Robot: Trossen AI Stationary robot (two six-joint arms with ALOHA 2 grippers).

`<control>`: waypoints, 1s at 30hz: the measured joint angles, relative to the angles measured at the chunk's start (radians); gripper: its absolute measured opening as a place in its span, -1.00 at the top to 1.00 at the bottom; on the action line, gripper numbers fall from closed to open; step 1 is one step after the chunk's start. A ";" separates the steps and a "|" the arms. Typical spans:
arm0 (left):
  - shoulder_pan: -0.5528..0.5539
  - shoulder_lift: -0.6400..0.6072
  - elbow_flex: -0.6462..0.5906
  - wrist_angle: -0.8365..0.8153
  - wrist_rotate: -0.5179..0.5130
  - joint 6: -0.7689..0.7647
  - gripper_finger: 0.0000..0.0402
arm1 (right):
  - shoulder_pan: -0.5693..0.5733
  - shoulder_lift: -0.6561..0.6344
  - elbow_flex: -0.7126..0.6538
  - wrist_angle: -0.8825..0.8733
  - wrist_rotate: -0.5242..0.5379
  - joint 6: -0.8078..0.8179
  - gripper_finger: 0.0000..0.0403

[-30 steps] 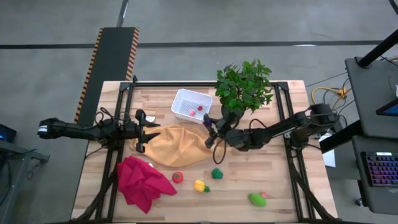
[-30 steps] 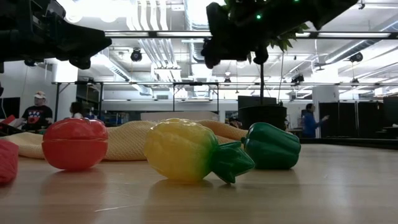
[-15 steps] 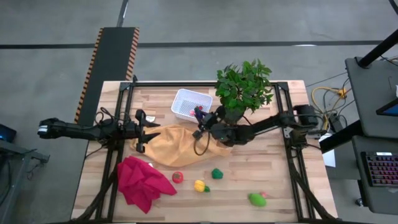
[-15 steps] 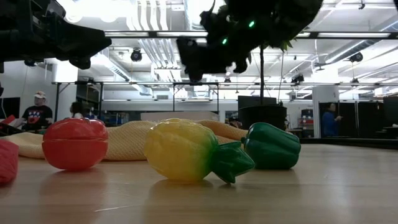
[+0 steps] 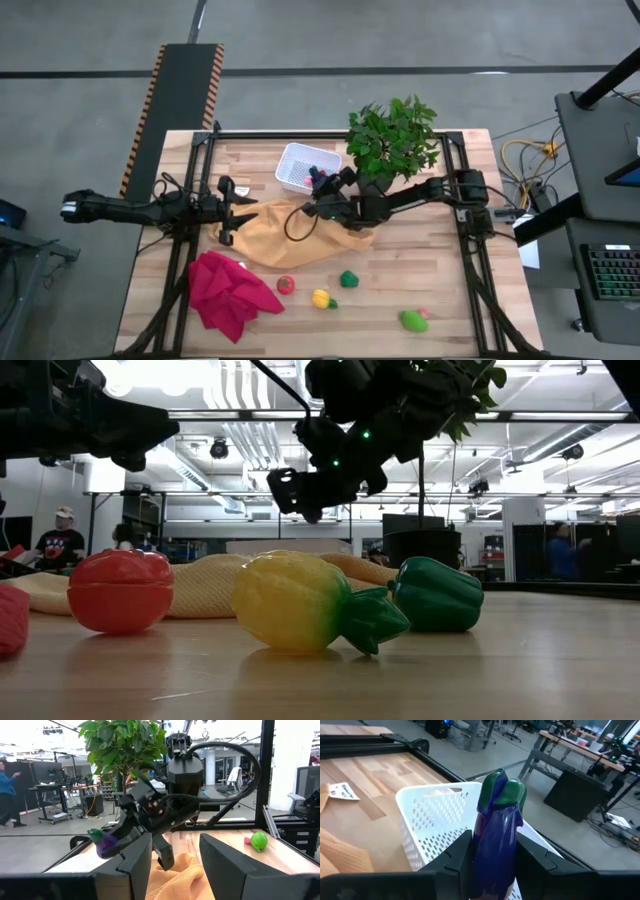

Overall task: Pick and placing Produce into tupperware
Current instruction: Put the purple eggplant into the white bin, then put the green bell pepper into the white bin

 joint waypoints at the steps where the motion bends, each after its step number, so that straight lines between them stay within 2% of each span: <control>1: 0.000 0.000 0.000 -0.004 0.000 0.000 0.24 | 0.000 -0.004 0.001 -0.006 0.000 0.000 0.47; 7: 0.000 0.000 0.000 -0.007 0.000 0.000 0.24 | -0.009 -0.015 0.000 -0.042 0.003 0.004 0.43; 20: 0.000 0.000 0.000 -0.007 0.000 -0.001 0.24 | -0.012 -0.016 0.000 -0.071 0.002 0.036 0.08; 30: 0.000 0.000 0.000 -0.007 0.000 -0.001 0.24 | 0.063 -0.134 -0.010 -0.069 -0.019 -0.007 0.08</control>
